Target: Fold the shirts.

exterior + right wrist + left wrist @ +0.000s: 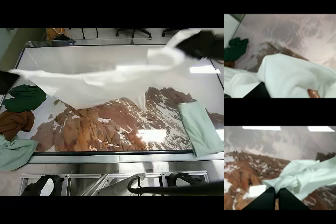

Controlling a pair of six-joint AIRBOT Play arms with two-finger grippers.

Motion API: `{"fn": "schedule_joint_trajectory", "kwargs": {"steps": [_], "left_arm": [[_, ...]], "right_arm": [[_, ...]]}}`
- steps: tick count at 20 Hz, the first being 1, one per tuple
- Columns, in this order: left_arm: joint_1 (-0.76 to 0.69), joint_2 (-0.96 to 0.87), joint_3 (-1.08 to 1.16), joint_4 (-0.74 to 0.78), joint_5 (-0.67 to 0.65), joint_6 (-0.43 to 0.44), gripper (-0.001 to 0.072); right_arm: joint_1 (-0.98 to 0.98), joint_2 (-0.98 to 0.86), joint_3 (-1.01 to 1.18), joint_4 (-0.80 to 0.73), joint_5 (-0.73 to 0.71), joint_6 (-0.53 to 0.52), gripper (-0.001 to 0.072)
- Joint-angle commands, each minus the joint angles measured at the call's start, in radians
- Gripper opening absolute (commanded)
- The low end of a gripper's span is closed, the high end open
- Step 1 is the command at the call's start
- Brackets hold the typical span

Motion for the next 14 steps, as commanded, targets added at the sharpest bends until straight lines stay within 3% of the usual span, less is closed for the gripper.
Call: {"fn": "schedule_joint_trajectory", "kwargs": {"steps": [1,6,10,11,13,14], "left_arm": [[-0.077,0.000,-0.263,0.000,0.041,0.033,0.0020],[-0.069,0.000,-0.632,0.003,0.117,0.085,0.0020],[0.008,0.000,-0.807,0.043,0.114,0.085,0.0020],[0.025,0.000,-0.837,0.043,0.119,0.096,0.0019],[0.046,0.000,-0.875,0.042,0.133,0.109,0.0020],[0.045,0.000,-0.881,0.041,0.141,0.109,0.0020]], "right_arm": [[-0.003,0.018,-0.320,0.043,0.033,-0.042,0.0018],[-0.006,0.000,-0.761,0.021,-0.118,-0.082,0.0019],[-0.006,-0.006,-0.861,-0.049,-0.104,-0.077,0.0020],[-0.006,-0.006,-0.861,-0.047,-0.099,-0.078,0.0055],[-0.008,-0.005,-0.855,-0.049,-0.099,-0.083,0.0417],[-0.009,-0.005,-0.840,-0.049,-0.092,-0.101,0.0498]]}}
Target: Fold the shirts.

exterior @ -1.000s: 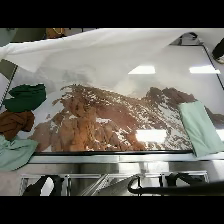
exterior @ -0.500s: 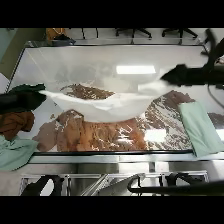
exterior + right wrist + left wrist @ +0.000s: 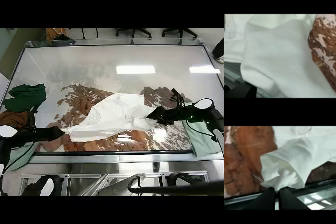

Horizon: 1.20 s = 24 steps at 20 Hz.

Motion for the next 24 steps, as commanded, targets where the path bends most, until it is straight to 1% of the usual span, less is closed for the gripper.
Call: {"fn": "schedule_joint_trajectory", "kwargs": {"steps": [1,4,7,11,12,13,15,17,19,22,24], "left_arm": [[0.024,0.000,-0.063,0.005,0.016,0.014,0.0020],[0.024,0.000,-0.039,0.006,0.002,0.014,0.0020],[0.024,0.000,-0.034,0.008,-0.002,0.014,0.0019],[0.024,0.000,-0.034,0.007,-0.010,0.014,0.0020],[0.024,0.000,-0.034,0.006,-0.011,0.014,0.0020],[0.024,0.000,-0.034,0.006,-0.013,0.013,0.0020],[0.024,0.000,-0.034,0.006,-0.013,0.011,0.0020],[0.024,0.000,-0.034,0.005,-0.012,0.006,0.0020],[0.024,0.000,-0.034,-0.014,-0.012,0.007,0.0020],[0.024,0.000,-0.034,-0.022,-0.011,0.007,0.0020],[0.024,0.000,-0.034,-0.020,-0.011,0.007,0.0020]], "right_arm": [[-0.008,0.000,0.019,-0.015,0.029,-0.026,0.0509],[-0.050,0.000,0.138,-0.014,0.111,-0.018,0.0509],[-0.132,0.024,0.234,-0.015,0.162,0.010,0.0509],[-0.317,0.063,0.247,-0.014,0.336,0.028,0.0504],[-0.355,0.069,0.247,-0.015,0.364,0.026,0.0503],[-0.380,0.074,0.247,-0.014,0.364,-0.003,0.0504],[-0.382,0.075,0.245,-0.014,0.301,-0.053,0.0513],[-0.336,0.060,0.226,-0.011,0.192,-0.082,0.0697],[-0.246,0.014,0.206,-0.011,0.119,-0.121,0.0697],[-0.056,-0.112,0.201,-0.027,0.016,-0.159,0.0697],[0.048,-0.211,0.201,-0.042,-0.092,-0.180,0.0697]]}}
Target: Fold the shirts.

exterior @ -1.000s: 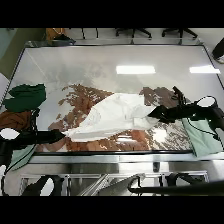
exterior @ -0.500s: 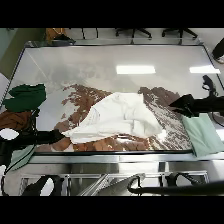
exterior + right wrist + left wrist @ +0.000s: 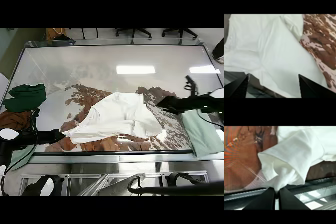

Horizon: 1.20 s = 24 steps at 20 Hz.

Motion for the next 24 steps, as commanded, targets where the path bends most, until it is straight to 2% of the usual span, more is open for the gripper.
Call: {"fn": "schedule_joint_trajectory", "kwargs": {"steps": [1,3,7,8,10,11,14,16,21,24], "left_arm": [[0.001,0.000,0.001,-0.008,0.001,0.000,0.0020],[0.001,0.000,0.001,-0.007,0.001,0.000,0.0020],[0.001,0.000,0.001,-0.007,0.004,0.000,0.0020],[0.001,0.000,0.001,-0.007,0.009,0.000,0.0020],[0.001,0.000,0.001,-0.008,0.027,-0.001,0.0020],[0.001,0.000,0.001,-0.008,0.035,-0.001,0.0020],[0.002,0.000,0.041,-0.008,0.048,-0.001,0.0019],[0.003,0.000,0.181,-0.008,0.037,-0.002,0.0019],[0.046,0.000,0.807,-0.009,0.058,-0.072,0.0020],[0.071,-0.034,1.164,-0.008,0.096,-0.098,0.0020]], "right_arm": [[0.169,-0.156,-0.002,-0.023,-0.195,-0.058,0.0697],[0.200,-0.237,0.018,-0.029,-0.264,-0.084,0.0697],[0.202,-0.325,0.076,-0.024,-0.280,-0.105,0.0694],[0.202,-0.329,0.079,-0.013,-0.279,-0.111,0.0600],[0.203,-0.330,0.080,-0.006,-0.271,-0.143,0.0177],[0.203,-0.330,0.081,0.000,-0.262,-0.146,0.0019],[0.182,-0.291,0.121,0.100,-0.220,-0.188,0.0019],[0.123,-0.224,0.227,0.214,-0.192,-0.193,0.0018],[-0.159,-0.061,0.612,0.643,-0.122,-0.194,0.0018],[-0.287,-0.010,0.754,0.789,-0.122,-0.190,0.0018]]}}
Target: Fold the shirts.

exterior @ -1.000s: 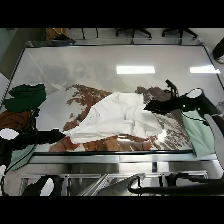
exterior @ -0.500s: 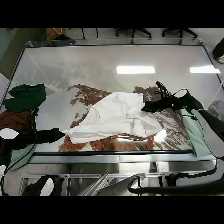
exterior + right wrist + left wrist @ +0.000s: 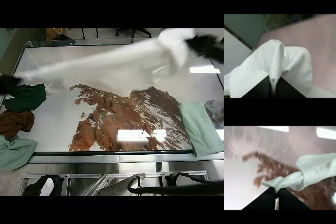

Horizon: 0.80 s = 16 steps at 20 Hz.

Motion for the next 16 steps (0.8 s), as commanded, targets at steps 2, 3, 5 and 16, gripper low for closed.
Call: {"fn": "schedule_joint_trajectory", "kwargs": {"steps": [2,3,5,16], "left_arm": [[0.027,-0.077,0.496,0.016,-0.005,-0.050,0.0020],[0.027,-0.106,0.555,0.016,-0.050,-0.061,0.0020],[0.026,-0.162,0.611,0.016,-0.165,-0.077,0.0020],[-0.033,-0.105,-0.269,0.024,-0.093,0.028,0.0020]], "right_arm": [[-0.153,0.090,0.162,0.214,0.013,0.001,0.0018],[-0.155,0.101,0.162,0.189,0.048,0.002,0.0018],[-0.147,0.103,0.159,0.129,0.173,0.018,0.0018],[0.173,0.045,-0.488,-0.258,0.163,0.003,0.0020]]}}
